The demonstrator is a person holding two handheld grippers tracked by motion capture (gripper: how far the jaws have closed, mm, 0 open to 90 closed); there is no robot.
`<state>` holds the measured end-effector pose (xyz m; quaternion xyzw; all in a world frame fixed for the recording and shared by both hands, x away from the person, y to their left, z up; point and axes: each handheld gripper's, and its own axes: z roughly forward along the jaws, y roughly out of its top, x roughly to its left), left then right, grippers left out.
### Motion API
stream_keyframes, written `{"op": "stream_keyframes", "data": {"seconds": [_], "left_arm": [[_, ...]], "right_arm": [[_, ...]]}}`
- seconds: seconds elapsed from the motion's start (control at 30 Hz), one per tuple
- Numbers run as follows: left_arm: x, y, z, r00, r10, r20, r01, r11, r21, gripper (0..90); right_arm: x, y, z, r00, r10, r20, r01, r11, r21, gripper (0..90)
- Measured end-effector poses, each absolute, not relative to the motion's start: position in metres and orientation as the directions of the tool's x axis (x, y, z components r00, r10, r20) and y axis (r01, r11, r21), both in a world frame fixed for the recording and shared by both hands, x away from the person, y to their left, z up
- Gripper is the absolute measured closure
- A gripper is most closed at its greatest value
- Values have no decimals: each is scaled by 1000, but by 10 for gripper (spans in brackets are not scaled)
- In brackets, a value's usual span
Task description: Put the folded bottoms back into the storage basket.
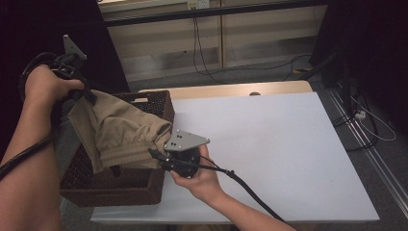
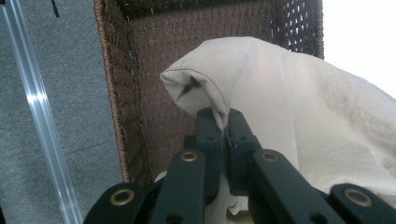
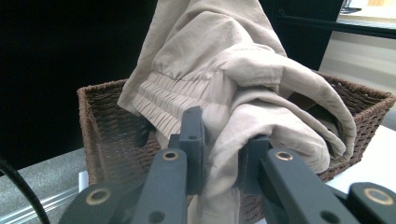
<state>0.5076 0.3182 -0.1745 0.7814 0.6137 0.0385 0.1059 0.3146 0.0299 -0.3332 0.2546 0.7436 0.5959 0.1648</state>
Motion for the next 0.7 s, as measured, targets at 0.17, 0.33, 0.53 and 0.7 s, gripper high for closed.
{"op": "stream_keyframes", "data": {"seconds": [0.17, 0.33, 0.53, 0.7], "left_arm": [[508, 319, -173, 239, 969, -61, 951, -222, 214, 867], [508, 322, -174, 234, 971, -52, 952, -218, 214, 866], [508, 325, -179, 229, 972, -52, 953, -213, 216, 867], [509, 328, -184, 227, 972, -57, 955, -211, 209, 867]], "right_arm": [[315, 33, -333, -819, 571, 58, 180, 159, 971, 767], [315, 36, -334, -822, 568, 53, 175, 163, 971, 766], [315, 40, -338, -824, 564, 49, 176, 172, 969, 764], [316, 44, -341, -828, 559, 46, 178, 184, 967, 764]]}}
